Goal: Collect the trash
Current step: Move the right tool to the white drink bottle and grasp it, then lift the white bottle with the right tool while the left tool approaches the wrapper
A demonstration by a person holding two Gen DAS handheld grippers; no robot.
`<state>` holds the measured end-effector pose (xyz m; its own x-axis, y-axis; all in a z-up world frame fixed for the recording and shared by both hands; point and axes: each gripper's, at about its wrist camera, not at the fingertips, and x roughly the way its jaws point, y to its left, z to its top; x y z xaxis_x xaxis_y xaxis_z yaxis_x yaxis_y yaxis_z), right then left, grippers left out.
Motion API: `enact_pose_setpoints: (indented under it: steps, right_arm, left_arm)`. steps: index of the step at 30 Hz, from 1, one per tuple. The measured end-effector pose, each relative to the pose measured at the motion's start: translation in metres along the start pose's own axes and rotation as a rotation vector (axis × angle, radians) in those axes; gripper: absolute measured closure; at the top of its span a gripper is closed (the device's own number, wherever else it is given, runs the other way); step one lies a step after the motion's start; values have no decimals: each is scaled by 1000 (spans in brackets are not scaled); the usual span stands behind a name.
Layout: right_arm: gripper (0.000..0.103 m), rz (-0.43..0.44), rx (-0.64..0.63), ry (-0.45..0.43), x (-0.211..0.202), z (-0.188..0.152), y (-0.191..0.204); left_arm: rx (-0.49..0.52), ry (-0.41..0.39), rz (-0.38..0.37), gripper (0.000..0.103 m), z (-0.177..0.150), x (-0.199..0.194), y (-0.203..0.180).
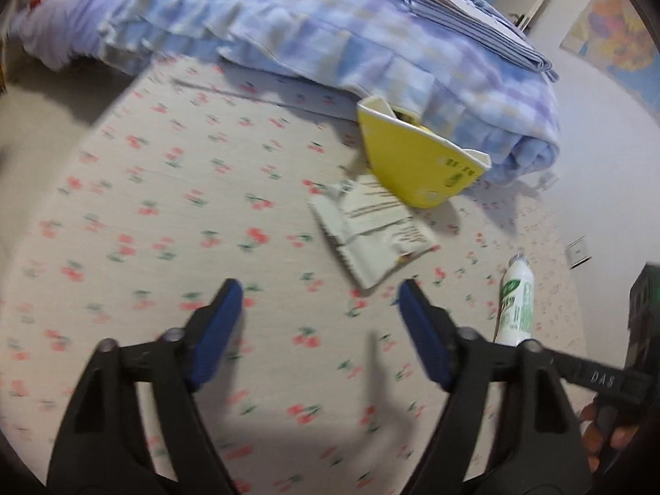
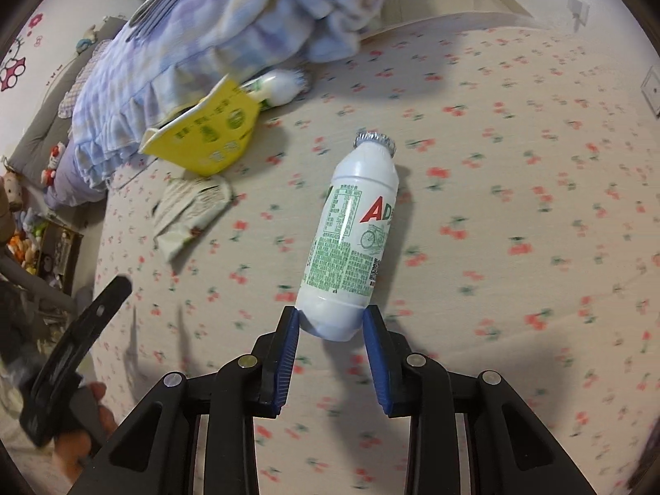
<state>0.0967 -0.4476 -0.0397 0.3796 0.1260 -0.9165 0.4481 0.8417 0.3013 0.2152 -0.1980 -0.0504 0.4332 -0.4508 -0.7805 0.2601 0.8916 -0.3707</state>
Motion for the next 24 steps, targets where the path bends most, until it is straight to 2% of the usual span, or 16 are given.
enact_pose_setpoints:
  steps: [3, 7, 10, 12, 13, 15, 18, 24]
  right_arm:
    - [70, -22, -6, -10, -6, 1, -16]
    - [70, -31, -19, -21, -11, 2, -30]
    - [70, -33, -35, -29, -13, 2, -33]
    - [70, -32, -46, -32, -13, 1, -34]
    - [70, -31, -47, -33, -13, 2, -35]
    - [70, -33, -51, -35, -12, 2, -32]
    - [70, -36, -48, -36, -12, 2, -32]
    - [70, -49, -36, -33, -13, -1, -29]
  left_arm:
    - [-36, -33, -61, 32, 0, 10, -4]
    - [-58, -77, -79, 34, -2, 21, -10]
    - [-43, -122, -40, 48, -4, 24, -16]
    - [-31, -140, -11, 67, -6, 27, -18]
    - [-23, -141, 7, 73, -7, 29, -19]
    - [-26, -137, 7, 91, -7, 30, -19]
    - [-7, -140, 4, 100, -8, 28, -21]
    - [62, -107, 20, 103, -15, 23, -27]
